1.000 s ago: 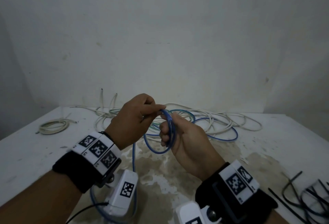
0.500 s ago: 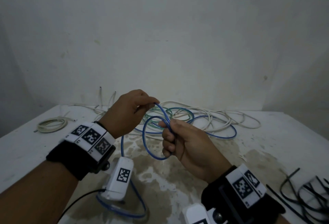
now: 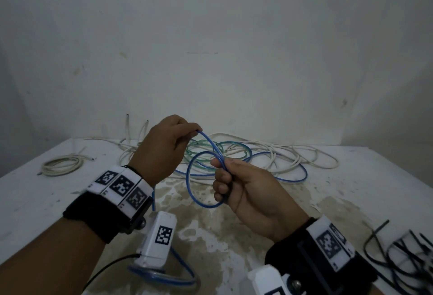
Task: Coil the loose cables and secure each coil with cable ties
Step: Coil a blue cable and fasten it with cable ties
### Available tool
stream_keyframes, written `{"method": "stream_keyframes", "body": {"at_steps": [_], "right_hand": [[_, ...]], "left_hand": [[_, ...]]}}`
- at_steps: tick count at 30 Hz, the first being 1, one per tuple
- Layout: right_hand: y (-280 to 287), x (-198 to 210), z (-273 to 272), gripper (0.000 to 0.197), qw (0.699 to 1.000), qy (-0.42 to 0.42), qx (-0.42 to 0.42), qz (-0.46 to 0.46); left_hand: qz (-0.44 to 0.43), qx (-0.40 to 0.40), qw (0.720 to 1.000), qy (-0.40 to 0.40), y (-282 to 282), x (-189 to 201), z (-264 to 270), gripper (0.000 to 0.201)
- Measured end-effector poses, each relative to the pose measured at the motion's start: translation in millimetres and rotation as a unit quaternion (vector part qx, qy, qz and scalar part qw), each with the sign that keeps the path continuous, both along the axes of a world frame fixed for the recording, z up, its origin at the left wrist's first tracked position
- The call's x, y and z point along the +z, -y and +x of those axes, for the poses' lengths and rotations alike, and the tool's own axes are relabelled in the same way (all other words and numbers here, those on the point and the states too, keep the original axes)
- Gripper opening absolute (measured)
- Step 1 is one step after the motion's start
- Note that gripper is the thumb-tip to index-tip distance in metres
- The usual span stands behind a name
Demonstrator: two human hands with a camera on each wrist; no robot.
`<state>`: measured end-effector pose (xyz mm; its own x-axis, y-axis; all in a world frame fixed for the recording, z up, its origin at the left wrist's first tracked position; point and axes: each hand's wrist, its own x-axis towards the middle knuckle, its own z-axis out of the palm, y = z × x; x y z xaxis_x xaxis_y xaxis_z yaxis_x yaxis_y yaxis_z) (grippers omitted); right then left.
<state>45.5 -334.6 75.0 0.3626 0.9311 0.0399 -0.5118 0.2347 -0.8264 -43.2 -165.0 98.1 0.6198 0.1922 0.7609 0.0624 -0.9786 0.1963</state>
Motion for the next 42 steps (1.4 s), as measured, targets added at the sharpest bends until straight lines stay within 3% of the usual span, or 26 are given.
{"method": "stream_keyframes", "body": {"at_steps": [7, 12, 15, 20, 23, 25, 29, 32, 35, 38, 42], "right_hand": [[2.3, 6.4, 2.5, 0.022, 0.998, -0.047, 0.038, 0.036], [8.0, 53.2, 35.5, 0.035, 0.996, -0.046, -0.013, 0.070], [11.0, 80.2, 52.2, 0.010, 0.996, -0.049, -0.020, 0.073], [12.1, 96.6, 68.5, 0.023, 0.997, -0.036, -0.051, 0.048], [11.5, 97.7, 74.3, 0.022, 0.995, -0.054, -0.053, 0.059], [9.7, 95.8, 77.2, 0.018, 0.994, -0.069, -0.054, 0.068], [3.8, 83.2, 87.7, 0.020, 0.989, -0.117, -0.069, 0.057], [0.3, 66.2, 90.5, 0.025, 0.981, -0.160, -0.103, 0.037], [-2.5, 50.1, 86.3, 0.020, 0.980, -0.171, -0.104, 0.023], [-3.2, 36.0, 84.7, 0.019, 0.971, -0.205, -0.119, 0.035], [-4.1, 28.8, 79.5, 0.022, 0.972, -0.205, -0.106, 0.048]], "left_hand": [[0.000, 0.014, 1.000, -0.013, -0.3, -6.7, -0.4, 0.034], [-0.060, -0.026, 0.997, -0.050, 2.9, -24.2, -3.7, 0.029], [0.040, -0.062, 0.991, -0.108, 1.6, -33.4, -4.8, 0.036], [0.105, -0.054, 0.976, -0.183, 9.0, -28.1, -5.3, 0.023], [0.172, -0.037, 0.961, -0.213, 5.1, -28.3, -8.3, 0.029], [0.203, -0.047, 0.957, -0.201, 5.0, -26.1, -9.6, 0.021], [0.227, -0.098, 0.959, -0.136, 9.3, -27.6, -8.5, 0.044], [0.047, -0.120, 0.988, -0.082, 12.4, -33.6, -12.7, 0.041], [-0.154, -0.094, 0.983, -0.025, 13.3, -36.7, -11.8, 0.031], [-0.332, -0.083, 0.940, -0.006, 17.9, -28.2, -9.4, 0.023], [-0.497, -0.114, 0.860, 0.021, 28.0, -13.5, -11.9, 0.035]]}}
